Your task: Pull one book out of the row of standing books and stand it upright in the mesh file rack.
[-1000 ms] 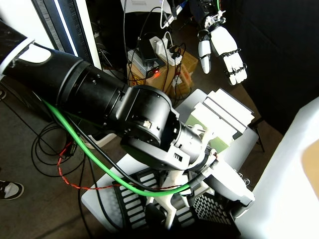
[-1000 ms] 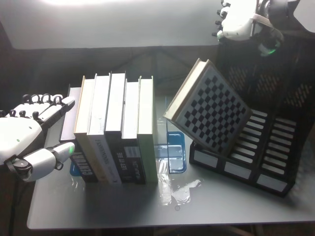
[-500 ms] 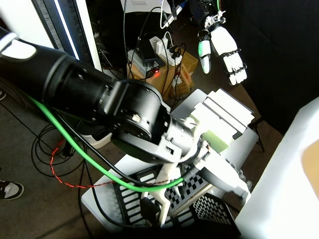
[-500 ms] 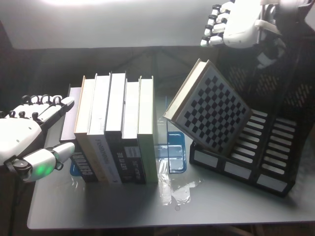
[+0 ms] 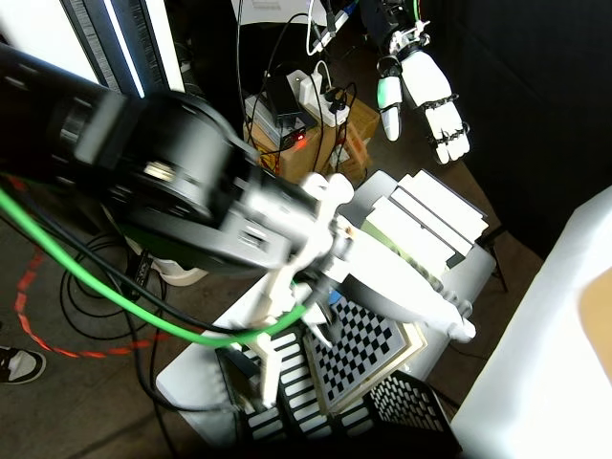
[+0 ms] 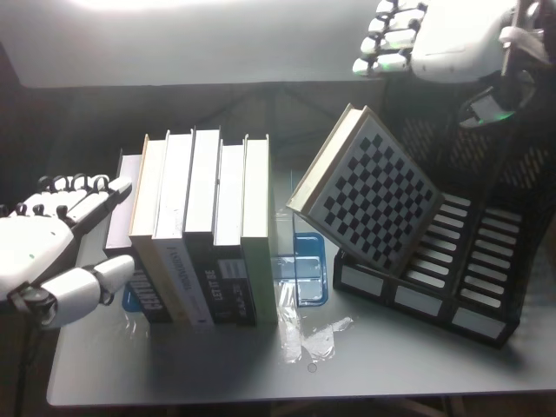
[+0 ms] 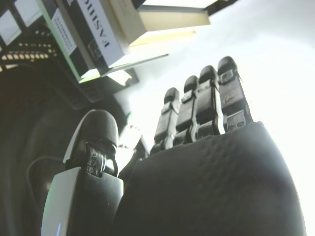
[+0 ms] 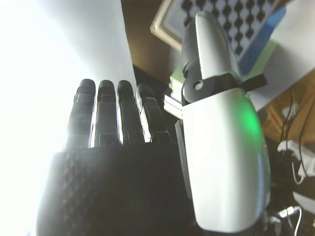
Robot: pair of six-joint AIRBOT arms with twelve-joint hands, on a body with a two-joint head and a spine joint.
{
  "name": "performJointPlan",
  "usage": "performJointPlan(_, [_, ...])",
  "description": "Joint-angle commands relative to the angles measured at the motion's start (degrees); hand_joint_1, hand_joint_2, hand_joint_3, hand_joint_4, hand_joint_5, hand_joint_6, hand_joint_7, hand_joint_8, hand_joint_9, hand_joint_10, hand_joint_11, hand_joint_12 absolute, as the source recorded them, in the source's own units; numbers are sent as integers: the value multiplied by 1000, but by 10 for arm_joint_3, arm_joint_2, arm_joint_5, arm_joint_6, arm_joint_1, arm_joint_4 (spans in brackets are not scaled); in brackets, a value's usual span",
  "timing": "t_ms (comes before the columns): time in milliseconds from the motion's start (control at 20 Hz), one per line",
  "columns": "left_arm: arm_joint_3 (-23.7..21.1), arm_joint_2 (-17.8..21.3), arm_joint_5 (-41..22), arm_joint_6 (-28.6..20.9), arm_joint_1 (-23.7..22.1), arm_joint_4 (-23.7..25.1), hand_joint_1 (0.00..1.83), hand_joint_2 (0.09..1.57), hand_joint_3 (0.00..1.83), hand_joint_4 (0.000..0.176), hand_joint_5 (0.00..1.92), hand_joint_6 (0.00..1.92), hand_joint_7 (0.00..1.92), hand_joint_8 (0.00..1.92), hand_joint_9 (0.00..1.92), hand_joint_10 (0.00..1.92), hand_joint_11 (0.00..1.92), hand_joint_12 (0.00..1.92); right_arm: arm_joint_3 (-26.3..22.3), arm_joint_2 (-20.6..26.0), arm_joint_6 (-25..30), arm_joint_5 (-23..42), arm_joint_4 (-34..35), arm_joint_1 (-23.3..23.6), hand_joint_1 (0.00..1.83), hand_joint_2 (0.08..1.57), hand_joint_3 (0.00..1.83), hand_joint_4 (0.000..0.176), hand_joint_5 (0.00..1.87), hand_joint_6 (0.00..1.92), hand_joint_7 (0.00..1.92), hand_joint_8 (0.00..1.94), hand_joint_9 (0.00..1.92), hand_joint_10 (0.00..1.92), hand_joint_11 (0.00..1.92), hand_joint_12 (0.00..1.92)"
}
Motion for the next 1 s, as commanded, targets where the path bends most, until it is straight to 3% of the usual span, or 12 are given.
performJointPlan(0, [-2, 6, -72, -3, 2, -4, 170, 1441, 0, 53, 0, 0, 0, 0, 0, 0, 0, 0, -8, 6, -4, -75, 4, 0, 868, 1111, 18, 0, 0, 0, 0, 0, 0, 0, 0, 0])
performJointPlan(150, [-10, 10, -88, -7, 17, -23, 195, 1434, 0, 58, 0, 0, 0, 0, 0, 0, 0, 0, -52, 16, 3, -102, 12, -20, 799, 1127, 21, 0, 0, 0, 0, 0, 0, 0, 0, 0])
performJointPlan(200, [-13, 12, -93, -7, 22, -30, 195, 1434, 0, 56, 0, 0, 0, 0, 0, 0, 0, 0, -63, 16, 10, -113, 13, -31, 777, 1145, 26, 16, 0, 0, 0, 0, 0, 0, 0, 0])
performJointPlan(250, [-17, 14, -100, -8, 29, -37, 223, 1433, 0, 45, 10, 4, 0, 0, 0, 0, 0, 0, -69, 14, 77, -128, -46, -43, 773, 1172, 28, 1, 0, 0, 0, 0, 0, 0, 0, 0])
performJointPlan(300, [-20, 17, -106, -9, 36, -45, 228, 1433, 0, 44, 11, 4, 0, 0, 0, 0, 0, 0, -72, 11, 144, -145, -73, -56, 698, 1213, 40, 25, 0, 0, 0, 0, 0, 0, 0, 0])
performJointPlan(400, [-26, 21, -113, -10, 46, -56, 294, 1430, 0, 26, 26, 8, 0, 0, 0, 0, 0, 0, -74, -3, 165, -163, -73, -68, 660, 1246, 40, 0, 0, 0, 0, 0, 0, 0, 0, 0])
performJointPlan(550, [-33, 26, -118, -11, 55, -68, 372, 1420, 0, 7, 46, 12, 0, 0, 0, 0, 0, 0, -73, -10, 229, -181, -73, -76, 687, 1240, 20, 2, 0, 0, 0, 0, 0, 0, 0, 0])
performJointPlan(600, [-34, 27, -117, -11, 56, -70, 398, 1418, 0, 2, 54, 12, 0, 0, 0, 0, 0, 0, -72, -8, 255, -190, -73, -79, 675, 1235, 14, 35, 0, 0, 0, 0, 0, 0, 0, 0])
performJointPlan(650, [-40, 29, -117, -10, 59, -77, 405, 1418, 0, 0, 60, 14, 0, 0, 0, 0, 0, 0, -72, -3, 308, -216, -73, -84, 665, 1248, 17, 38, 0, 0, 0, 0, 0, 0, 0, 0])
performJointPlan(800, [-51, 35, -129, -10, 73, -93, 416, 1408, 0, 0, 71, 13, 0, 0, 0, 0, 0, 0, -78, 5, 379, -259, -73, -87, 717, 1240, 7, 0, 0, 0, 0, 0, 0, 0, 8, 4])
performJointPlan(850, [-52, 36, -131, -10, 74, -95, 413, 1403, 0, 0, 67, 10, 0, 0, 0, 0, 0, 0, -77, 7, 406, -272, -73, -89, 673, 1297, 0, 0, 0, 0, 0, 0, 25, 4, 1, 758])
performJointPlan(950, [-54, 37, -132, -9, 76, -100, 428, 1405, 0, 0, 70, 9, 0, 0, 0, 0, 0, 0, -69, 15, 487, -316, -73, -106, 671, 1326, 0, 0, 0, 0, 0, 0, 0, 0, 0, 673])
